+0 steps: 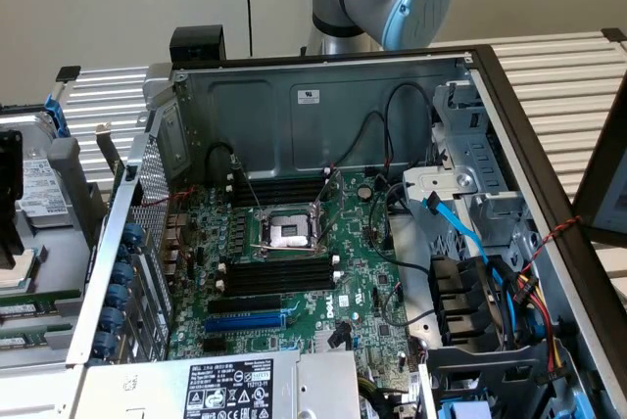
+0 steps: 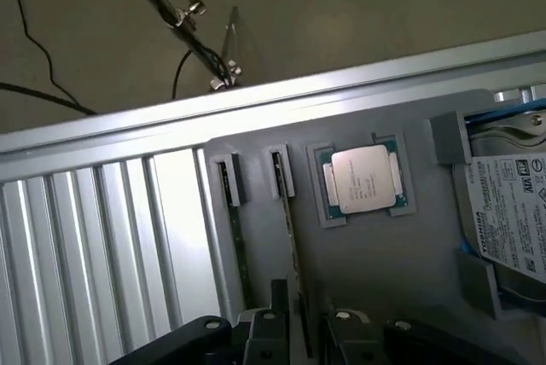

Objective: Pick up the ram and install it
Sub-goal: 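Pick up the ram and move it above insertion slot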

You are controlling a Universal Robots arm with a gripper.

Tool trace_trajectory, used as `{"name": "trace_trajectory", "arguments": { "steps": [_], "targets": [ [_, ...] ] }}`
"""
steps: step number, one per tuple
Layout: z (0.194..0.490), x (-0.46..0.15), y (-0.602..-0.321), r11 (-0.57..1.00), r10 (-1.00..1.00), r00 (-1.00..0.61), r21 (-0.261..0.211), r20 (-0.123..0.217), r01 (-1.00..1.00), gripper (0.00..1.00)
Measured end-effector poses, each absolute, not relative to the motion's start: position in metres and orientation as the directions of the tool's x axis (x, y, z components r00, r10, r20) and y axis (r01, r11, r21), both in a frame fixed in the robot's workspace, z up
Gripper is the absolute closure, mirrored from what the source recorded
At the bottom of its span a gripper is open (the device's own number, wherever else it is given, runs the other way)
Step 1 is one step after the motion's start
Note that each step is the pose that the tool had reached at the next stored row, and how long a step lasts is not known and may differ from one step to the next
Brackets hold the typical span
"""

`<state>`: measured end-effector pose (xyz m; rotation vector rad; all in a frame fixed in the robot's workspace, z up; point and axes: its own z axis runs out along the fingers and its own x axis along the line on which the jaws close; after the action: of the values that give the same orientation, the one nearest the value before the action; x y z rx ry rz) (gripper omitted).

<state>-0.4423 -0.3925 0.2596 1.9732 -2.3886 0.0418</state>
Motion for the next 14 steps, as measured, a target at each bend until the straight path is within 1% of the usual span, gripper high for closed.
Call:
{"name": "trace_trajectory", "arguments": {
  "steps": [2, 8, 14],
  "targets": [
    [0.259, -0.442, -0.397, 0.187, -0.981, -0.187, -0.002, 0.049, -0.982, 0.76],
    [0.258, -0.442, -0.411, 0.182, -0.982, -0.182, -0.01, 0.047, -0.983, 0.76],
    [0.254, -0.442, -0.413, 0.136, -0.989, -0.137, -0.019, 0.047, -0.99, 0.76]
  ]
}}
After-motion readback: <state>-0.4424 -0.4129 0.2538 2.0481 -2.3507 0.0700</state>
